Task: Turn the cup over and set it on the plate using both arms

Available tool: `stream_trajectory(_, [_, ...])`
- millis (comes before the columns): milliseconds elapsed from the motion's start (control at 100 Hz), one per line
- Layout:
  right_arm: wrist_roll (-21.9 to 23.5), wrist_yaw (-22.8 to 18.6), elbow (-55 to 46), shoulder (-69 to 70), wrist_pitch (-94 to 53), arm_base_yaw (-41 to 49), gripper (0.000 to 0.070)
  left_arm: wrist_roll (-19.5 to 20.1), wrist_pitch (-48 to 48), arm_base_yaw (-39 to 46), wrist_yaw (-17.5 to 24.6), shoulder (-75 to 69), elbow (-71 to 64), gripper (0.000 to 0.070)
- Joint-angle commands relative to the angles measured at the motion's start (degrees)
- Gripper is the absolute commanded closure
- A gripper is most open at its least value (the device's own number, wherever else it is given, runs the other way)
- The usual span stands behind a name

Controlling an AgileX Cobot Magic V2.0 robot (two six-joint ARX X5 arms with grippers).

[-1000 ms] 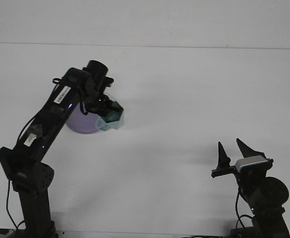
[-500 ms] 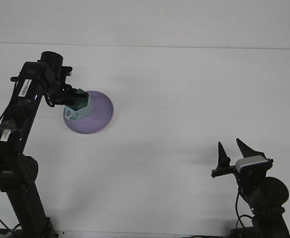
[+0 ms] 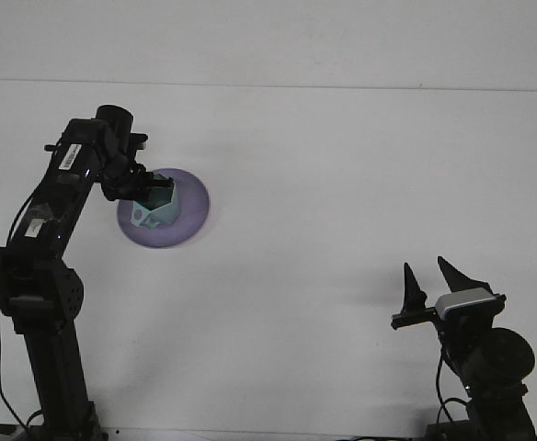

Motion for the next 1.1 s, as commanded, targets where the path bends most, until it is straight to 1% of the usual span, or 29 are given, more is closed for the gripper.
stream_trajectory(0, [0.5,0.2,0.3,0.1,0.5,0.0,0.0297,0.6,-0.8,-0.1,0.1,2.2,1.3,0.0687])
stream_trajectory(50, [0.5,0.2,0.3,0.1,0.5,0.0,0.0297,0.7,-1.1,-0.2,0.1,2.3,1.3,0.0673])
stream_trajectory(80, [0.5,0.2,0.3,0.1,0.5,0.0,0.0297,0.8,-0.9,-0.2,0.1,2.3,1.4,0.0636])
stream_trajectory(110, [0.5,0.2,0.3,0.1,0.5,0.0,0.0297,0.8,-0.5,-0.2,0.1,2.3,1.4,0.0564])
stream_trajectory(210, [0.5,0.2,0.3,0.1,0.6,0.0,0.0297,0.8,-0.3,-0.2,0.1,2.2,1.7,0.0247])
stream_trajectory(250, [0.5,0.2,0.3,0.1,0.6,0.0,0.0297,0.7,-0.6,-0.2,0.1,2.1,2.0,0.0178])
stream_trajectory(290, [0.5,0.2,0.3,0.1,0.6,0.0,0.0297,0.7,-1.5,-0.2,0.1,1.9,2.8,0.0153])
stream_trajectory(480, [0.5,0.2,0.3,0.1,0.5,0.0,0.0297,0.1,-3.9,0.0,0.2,-1.3,8.5,0.0155])
stream_trajectory(650, [0.5,0.2,0.3,0.1,0.5,0.0,0.0297,0.0,-4.1,0.0,0.2,-9.8,9.0,0.0157])
stream_trajectory(700, [0.4,0.2,0.3,0.1,0.5,0.0,0.0297,-0.2,-4.3,0.0,0.2,-12.7,9.0,0.0175])
stream_trajectory(740, [0.4,0.2,0.3,0.1,0.5,0.0,0.0297,-0.3,-4.3,0.1,0.2,-15.0,9.0,0.0225])
stream_trajectory(770, [0.4,0.2,0.3,0.1,0.5,0.0,0.0297,-0.3,-4.3,0.2,0.2,-16.9,9.0,0.028])
stream_trajectory(870, [0.3,0.2,0.3,0.1,0.5,0.0,0.0298,-0.3,-4.5,0.3,0.2,-23.0,9.0,0.0526])
stream_trajectory(950, [0.3,0.2,0.3,0.1,0.6,0.0,0.03,-0.3,-4.3,0.3,0.8,-27.9,9.0,0.07])
stream_trajectory(980, [0.3,0.2,0.3,0.1,0.6,0.0,0.0305,-0.3,-4.3,0.3,0.8,-29.6,9.0,0.0687])
stream_trajectory(1010, [0.3,0.2,0.3,0.1,0.6,0.0,0.0329,-0.3,-4.3,0.3,0.8,-31.4,8.9,0.0688])
stream_trajectory(1060, [0.3,0.2,0.4,0.1,0.6,0.0,0.0397,-0.3,-4.5,0.3,0.8,-34.1,8.8,0.0687])
stream_trajectory(1090, [0.3,0.2,0.5,0.1,0.5,0.0,0.0453,-0.3,-4.5,0.3,0.7,-35.8,8.5,0.0687])
